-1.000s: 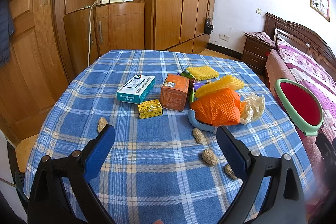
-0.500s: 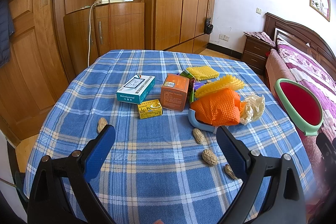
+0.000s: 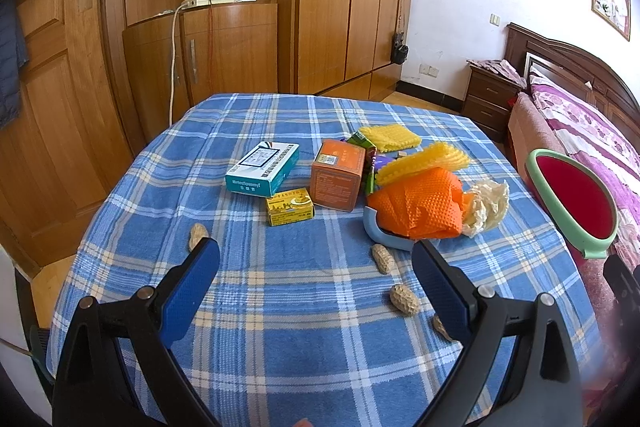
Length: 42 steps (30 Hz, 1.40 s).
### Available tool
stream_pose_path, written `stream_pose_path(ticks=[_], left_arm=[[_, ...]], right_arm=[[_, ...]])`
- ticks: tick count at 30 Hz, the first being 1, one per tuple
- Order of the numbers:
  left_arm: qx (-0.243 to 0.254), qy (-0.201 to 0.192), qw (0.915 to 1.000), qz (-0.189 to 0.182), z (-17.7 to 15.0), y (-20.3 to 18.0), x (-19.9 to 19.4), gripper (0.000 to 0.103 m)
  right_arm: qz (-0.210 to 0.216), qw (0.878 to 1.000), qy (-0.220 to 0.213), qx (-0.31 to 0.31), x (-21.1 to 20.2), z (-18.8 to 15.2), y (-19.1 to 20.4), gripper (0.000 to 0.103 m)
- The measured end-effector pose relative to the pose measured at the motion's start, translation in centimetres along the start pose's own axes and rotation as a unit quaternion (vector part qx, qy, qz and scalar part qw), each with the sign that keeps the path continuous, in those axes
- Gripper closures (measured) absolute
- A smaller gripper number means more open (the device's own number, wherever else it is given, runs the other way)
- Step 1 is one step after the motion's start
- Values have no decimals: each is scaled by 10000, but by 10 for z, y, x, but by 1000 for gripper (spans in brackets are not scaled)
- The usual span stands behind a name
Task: Collect trash
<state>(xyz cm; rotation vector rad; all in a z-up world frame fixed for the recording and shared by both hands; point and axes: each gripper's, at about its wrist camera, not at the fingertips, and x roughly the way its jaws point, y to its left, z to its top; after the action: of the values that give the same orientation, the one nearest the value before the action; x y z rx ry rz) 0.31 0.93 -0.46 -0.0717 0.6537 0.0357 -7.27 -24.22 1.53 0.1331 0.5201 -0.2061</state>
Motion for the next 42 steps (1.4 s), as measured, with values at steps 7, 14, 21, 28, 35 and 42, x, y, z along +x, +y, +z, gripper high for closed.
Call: stream_pose_path(ticks=[7, 14, 21, 28, 35, 42], left_arm=[[13, -6, 10000, 73, 4, 6, 4, 7], [-56, 82, 9998, 196, 16, 21, 16, 7], [-110, 288, 9992, 246, 33, 36, 41, 7], [-55, 517, 9985, 185, 52, 48, 74, 7], [-54, 797, 9967, 149, 62, 59, 108, 8], [-30, 1003, 9949, 52, 67, 63, 133, 15]], right_arm=[[33, 10000, 82, 27, 4, 0, 0, 1], [319, 9990, 316, 36, 20, 10, 2, 1], [636, 9966, 523, 63, 41, 26, 7, 1], [964, 9914, 887, -75, 62, 32, 28, 1], [1127, 9846, 1331, 136, 94, 36, 41, 1], [1232, 9815, 1459, 125, 111, 39, 54, 1]])
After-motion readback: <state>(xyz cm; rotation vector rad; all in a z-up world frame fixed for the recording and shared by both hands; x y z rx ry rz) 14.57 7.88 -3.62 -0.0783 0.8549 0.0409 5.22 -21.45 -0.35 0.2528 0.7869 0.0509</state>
